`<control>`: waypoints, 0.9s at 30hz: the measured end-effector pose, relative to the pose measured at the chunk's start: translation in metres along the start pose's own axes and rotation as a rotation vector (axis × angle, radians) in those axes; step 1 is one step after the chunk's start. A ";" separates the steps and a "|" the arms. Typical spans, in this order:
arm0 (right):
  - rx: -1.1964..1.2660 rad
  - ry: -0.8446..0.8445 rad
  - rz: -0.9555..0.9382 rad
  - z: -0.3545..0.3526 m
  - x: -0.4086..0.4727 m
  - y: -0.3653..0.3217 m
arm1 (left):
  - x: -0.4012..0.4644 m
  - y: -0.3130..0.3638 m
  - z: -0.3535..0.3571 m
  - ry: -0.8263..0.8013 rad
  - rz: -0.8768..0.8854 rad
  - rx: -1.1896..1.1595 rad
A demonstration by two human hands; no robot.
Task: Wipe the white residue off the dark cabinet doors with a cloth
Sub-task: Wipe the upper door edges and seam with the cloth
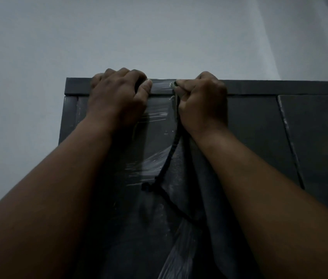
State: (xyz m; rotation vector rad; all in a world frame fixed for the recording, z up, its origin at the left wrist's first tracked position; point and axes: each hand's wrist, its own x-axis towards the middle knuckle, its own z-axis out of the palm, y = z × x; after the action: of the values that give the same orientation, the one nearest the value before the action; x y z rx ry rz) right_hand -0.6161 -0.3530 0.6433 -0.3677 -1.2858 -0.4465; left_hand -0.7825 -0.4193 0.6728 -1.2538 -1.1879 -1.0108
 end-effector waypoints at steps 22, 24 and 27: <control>-0.044 0.132 0.220 0.014 0.013 -0.014 | -0.005 -0.015 -0.009 -0.050 -0.043 0.058; -0.012 0.080 0.119 0.023 0.003 -0.031 | -0.005 -0.014 -0.008 -0.035 -0.043 0.060; 0.041 0.029 -0.023 0.028 -0.015 -0.040 | -0.006 -0.020 -0.009 -0.029 -0.016 0.064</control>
State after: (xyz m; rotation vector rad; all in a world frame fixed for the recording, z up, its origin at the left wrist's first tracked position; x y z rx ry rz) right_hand -0.6634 -0.3718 0.6359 -0.3107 -1.2702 -0.4425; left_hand -0.8019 -0.4305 0.6698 -1.2144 -1.2447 -0.9620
